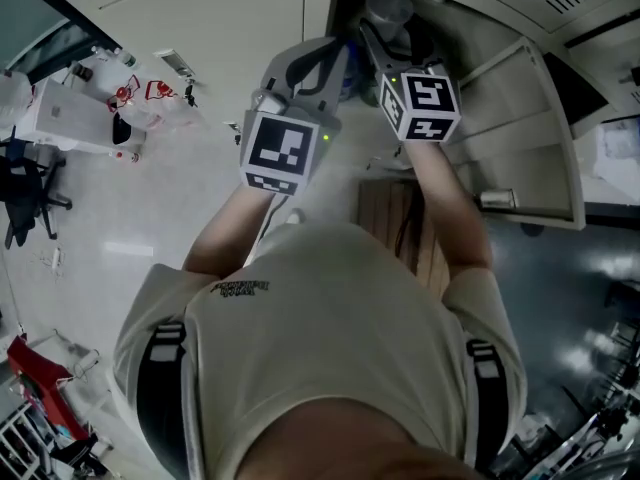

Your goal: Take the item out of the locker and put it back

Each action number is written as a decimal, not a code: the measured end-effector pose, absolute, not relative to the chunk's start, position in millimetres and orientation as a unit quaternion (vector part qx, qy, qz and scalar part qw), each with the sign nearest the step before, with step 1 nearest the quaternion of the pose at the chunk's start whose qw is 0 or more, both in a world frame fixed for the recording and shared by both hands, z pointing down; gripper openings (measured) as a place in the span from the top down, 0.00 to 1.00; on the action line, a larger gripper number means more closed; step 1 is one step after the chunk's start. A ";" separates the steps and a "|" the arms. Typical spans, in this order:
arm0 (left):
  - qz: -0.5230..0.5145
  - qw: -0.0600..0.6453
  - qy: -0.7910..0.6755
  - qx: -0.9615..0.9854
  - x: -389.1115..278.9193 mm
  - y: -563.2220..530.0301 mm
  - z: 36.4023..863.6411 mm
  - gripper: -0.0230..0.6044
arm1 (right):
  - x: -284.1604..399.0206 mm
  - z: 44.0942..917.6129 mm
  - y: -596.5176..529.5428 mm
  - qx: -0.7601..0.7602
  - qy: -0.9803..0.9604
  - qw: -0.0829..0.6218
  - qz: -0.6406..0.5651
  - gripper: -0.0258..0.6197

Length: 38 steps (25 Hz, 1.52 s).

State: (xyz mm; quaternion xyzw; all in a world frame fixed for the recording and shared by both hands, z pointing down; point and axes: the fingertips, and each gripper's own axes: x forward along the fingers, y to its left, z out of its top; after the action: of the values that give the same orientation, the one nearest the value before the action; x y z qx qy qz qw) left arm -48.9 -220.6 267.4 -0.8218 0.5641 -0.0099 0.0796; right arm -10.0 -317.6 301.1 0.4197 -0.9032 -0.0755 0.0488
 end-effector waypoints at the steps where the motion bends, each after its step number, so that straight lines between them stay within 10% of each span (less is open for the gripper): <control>1: -0.012 0.077 0.563 -0.822 -48.6 -223.0 269.7 0.94 | -11.6 304.9 -322.8 0.421 -0.903 0.051 -0.072 0.54; 38: -0.027 0.049 0.564 -0.824 -58.2 -228.1 300.6 0.94 | -25.4 354.6 -357.2 0.441 -0.888 0.128 -0.009 0.41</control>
State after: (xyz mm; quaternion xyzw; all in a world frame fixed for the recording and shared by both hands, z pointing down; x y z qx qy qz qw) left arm -58.2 -228.1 300.6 -0.8242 0.5636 -0.0266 0.0487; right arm -25.4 -357.2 354.6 0.4407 -0.8885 -0.0092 0.1279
